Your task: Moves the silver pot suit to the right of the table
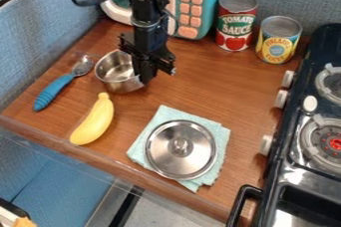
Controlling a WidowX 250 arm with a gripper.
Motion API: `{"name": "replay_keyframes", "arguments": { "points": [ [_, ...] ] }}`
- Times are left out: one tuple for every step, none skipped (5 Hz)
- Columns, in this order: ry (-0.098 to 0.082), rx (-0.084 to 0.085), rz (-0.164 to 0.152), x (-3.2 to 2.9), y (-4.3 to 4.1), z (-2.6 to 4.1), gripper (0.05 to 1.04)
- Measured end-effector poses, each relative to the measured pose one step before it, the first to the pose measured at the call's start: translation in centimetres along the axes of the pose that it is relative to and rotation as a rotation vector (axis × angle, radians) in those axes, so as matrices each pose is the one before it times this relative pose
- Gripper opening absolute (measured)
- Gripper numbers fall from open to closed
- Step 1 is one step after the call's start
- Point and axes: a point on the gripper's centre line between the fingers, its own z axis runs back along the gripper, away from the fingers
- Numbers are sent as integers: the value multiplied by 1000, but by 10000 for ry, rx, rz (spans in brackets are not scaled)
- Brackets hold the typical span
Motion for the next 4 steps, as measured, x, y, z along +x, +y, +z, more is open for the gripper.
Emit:
{"name": "replay_keyframes", "arguments": {
  "points": [
    [-895, -221, 63, 2795, -3143, 2663, 74],
    [-33, 15, -147, 783, -3876, 436, 73],
    [-168, 82, -380, 1288, -3194, 196, 73],
    [687, -18, -230, 244, -2076, -2989, 73]
  ]
}}
